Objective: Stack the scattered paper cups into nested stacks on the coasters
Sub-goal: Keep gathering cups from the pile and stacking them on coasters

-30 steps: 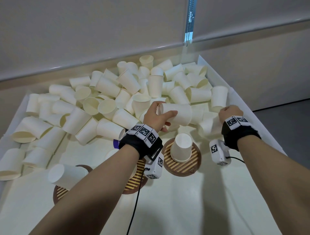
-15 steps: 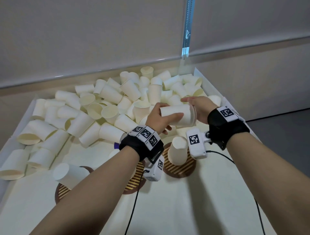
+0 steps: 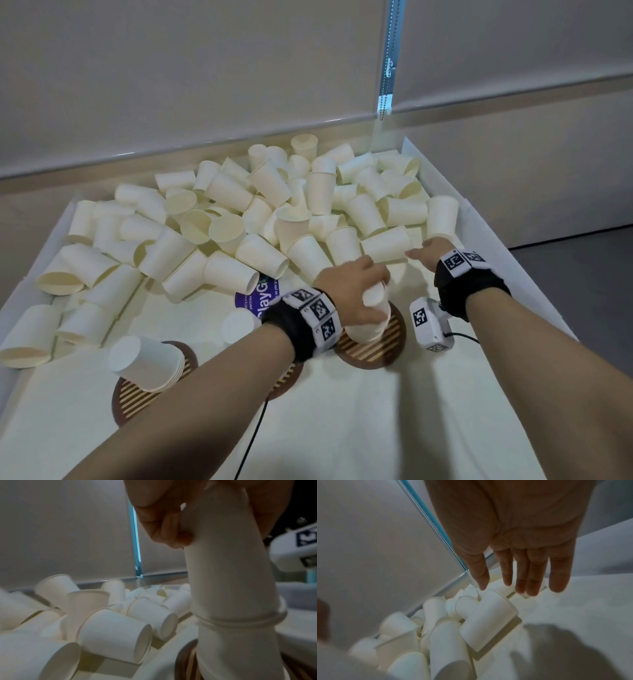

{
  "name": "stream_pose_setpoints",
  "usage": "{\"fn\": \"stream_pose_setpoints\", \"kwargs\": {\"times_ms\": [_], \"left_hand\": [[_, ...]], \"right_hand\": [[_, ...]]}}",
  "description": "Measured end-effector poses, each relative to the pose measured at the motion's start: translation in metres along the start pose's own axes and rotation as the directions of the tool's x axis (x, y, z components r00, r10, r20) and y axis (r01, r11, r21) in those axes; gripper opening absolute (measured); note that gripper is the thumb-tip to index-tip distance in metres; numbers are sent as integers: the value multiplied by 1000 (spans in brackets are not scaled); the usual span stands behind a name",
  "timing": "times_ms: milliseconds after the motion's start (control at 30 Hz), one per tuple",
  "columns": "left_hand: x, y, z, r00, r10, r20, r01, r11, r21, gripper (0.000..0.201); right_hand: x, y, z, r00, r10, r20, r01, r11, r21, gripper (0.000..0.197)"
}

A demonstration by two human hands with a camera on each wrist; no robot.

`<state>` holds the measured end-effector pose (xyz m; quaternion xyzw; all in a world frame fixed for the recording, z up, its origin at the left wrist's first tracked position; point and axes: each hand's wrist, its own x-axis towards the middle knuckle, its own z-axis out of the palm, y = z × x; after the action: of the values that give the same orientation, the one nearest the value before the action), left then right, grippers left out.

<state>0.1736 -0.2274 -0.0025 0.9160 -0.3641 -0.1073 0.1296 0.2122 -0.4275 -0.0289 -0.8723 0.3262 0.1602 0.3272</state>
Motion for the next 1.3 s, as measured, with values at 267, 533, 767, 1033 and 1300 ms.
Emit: {"fn": "stream_pose_setpoints", "kwargs": {"times_ms": [267, 533, 767, 1033, 1300], "left_hand": [[9, -10, 21, 998, -51, -39, 38, 959, -281, 70], [34, -44, 1, 833, -492, -251, 263, 753, -602, 26], [41, -36, -9, 867, -465, -181, 230, 694, -683, 71], [40, -62, -16, 626, -707, -329, 178, 541, -822, 66], [31, -82, -8, 605, -748, -274, 237, 498, -834, 64]], "right_hand": [[7, -21, 13, 995, -83, -57, 85, 996, 35, 74], [10, -23, 6, 982, -141, -130, 154, 983, 98, 13], [0, -60, -6, 960, -277, -33, 236, 746, 623, 34], [3, -85, 12, 907, -420, 32, 409, 897, 167, 38], [14, -86, 31, 862, -408, 301, 506, 740, -443, 64]]}}
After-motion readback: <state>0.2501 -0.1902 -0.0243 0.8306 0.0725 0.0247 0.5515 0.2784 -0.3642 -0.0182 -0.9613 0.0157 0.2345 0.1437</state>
